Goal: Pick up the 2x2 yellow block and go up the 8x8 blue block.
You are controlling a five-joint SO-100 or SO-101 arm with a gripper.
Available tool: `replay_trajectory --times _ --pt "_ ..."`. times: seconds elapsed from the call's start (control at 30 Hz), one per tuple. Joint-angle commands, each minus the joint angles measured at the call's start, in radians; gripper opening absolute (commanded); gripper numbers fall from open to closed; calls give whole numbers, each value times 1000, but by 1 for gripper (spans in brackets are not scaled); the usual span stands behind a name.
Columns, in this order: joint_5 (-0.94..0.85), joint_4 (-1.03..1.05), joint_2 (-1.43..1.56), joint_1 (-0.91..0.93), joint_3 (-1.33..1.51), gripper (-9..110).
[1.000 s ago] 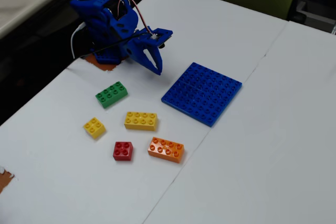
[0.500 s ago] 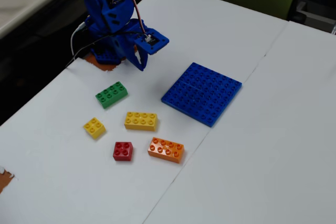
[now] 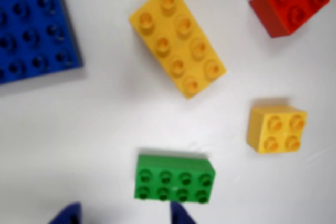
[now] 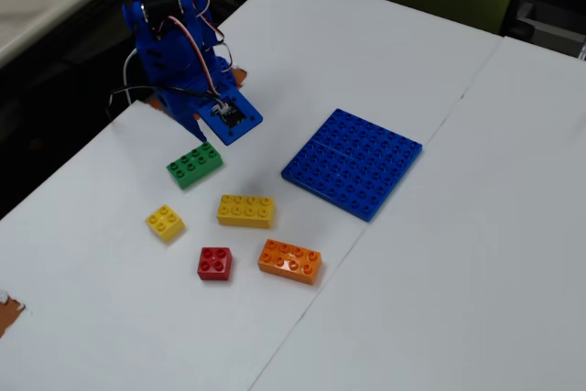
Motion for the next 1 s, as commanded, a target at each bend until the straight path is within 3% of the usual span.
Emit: replay_trajectory --times 0.0,0.23,0.47,0.67,0.97 --pt "-135 -66 -63 104 -58 26" --pt "-379 -301 -210 265 -58 26" --pt "-374 -410 -232 288 -63 27" --pt "-296 -11 -483 285 -577 28" --pt "-285 -140 -609 302 -551 27"
